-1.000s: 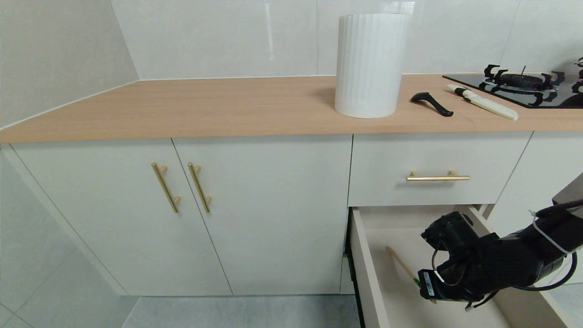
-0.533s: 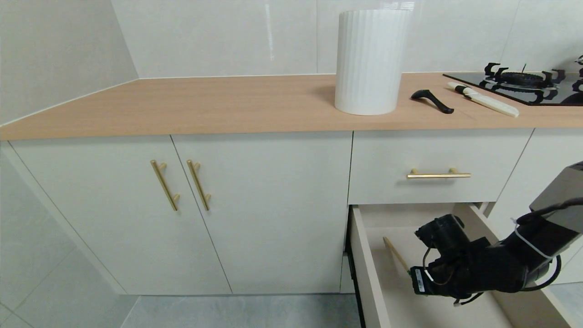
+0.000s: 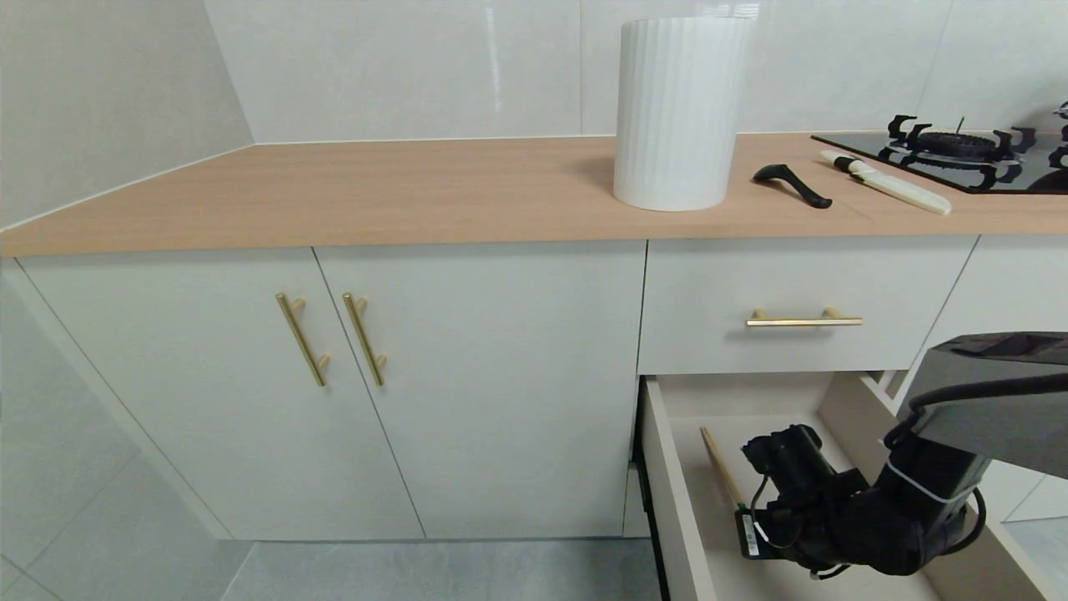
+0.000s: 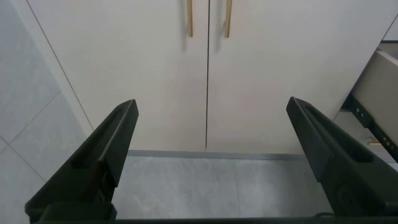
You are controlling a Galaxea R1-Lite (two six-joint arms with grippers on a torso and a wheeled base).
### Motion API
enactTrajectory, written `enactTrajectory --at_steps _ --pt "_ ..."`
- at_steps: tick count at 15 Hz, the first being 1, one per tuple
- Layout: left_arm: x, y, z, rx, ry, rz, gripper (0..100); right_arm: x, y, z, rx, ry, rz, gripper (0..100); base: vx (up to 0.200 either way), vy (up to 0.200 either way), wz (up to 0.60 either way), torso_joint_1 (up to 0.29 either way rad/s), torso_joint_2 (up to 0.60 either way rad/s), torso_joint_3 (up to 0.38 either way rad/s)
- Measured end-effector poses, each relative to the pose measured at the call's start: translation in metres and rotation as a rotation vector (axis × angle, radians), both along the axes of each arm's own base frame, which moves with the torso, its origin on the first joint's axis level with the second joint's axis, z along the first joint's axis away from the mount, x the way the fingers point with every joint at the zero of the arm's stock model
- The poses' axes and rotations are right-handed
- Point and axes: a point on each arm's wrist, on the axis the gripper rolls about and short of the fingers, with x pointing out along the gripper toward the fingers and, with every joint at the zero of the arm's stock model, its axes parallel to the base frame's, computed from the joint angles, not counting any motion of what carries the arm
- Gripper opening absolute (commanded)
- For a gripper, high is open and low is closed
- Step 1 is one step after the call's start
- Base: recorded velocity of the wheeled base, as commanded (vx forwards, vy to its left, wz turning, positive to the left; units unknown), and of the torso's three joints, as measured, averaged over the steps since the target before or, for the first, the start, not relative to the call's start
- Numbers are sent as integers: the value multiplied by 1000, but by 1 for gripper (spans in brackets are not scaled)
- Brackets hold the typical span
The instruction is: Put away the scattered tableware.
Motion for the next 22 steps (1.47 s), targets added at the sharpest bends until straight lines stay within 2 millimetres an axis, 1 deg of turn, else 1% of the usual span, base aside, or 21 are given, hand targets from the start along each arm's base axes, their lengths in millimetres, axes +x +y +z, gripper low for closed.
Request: enactTrajectory --at_steps 3,4,10,12,14,18,20,22 --pt "0 0 0 0 0 -1 100 1 0 -5 -13 -11 -9 0 0 0 0 0 0 0" --pt "0 0 0 0 0 -1 100 1 0 -6 -15 -8 -10 100 0 0 0 0 0 0" --pt "0 0 0 0 0 -1 100 0 0 -6 -16 -6 -13 100 0 0 0 0 0 0" --pt "0 0 0 0 0 -1 100 -3 -2 -2 -17 -12 -15 100 0 0 0 0 0 0" --pt "0 0 0 0 0 -1 100 -11 -5 14 -10 -37 -10 100 0 0 0 0 0 0" --pt "0 0 0 0 0 -1 100 -29 -13 56 -3 -111 11 100 0 0 0 0 0 0" --pt "0 0 0 0 0 -1 100 -37 -18 70 -51 -124 25 100 0 0 0 0 0 0" --pt "0 0 0 -1 0 -1 100 -41 -20 84 -56 -165 36 100 0 0 0 0 0 0"
